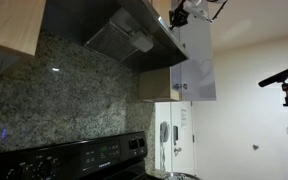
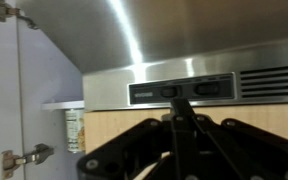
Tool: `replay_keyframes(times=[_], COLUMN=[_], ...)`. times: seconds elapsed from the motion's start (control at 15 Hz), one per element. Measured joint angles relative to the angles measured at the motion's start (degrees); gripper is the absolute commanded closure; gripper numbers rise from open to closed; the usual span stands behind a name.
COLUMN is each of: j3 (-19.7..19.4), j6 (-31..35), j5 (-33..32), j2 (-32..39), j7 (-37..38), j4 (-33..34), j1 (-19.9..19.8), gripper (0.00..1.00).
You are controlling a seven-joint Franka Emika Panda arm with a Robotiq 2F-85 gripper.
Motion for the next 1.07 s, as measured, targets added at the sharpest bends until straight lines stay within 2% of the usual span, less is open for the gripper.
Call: replay_keyframes(times=[0.27, 1.07], j3=[2.0, 1.9], j6=[-0.7, -1.3], j5=[7.9, 8.0], j2=[0.5, 1.3], j7=[-5.6, -5.8], j4=[1.2, 1.3], j1=[0.0, -0.2], gripper=[0.98, 1.00])
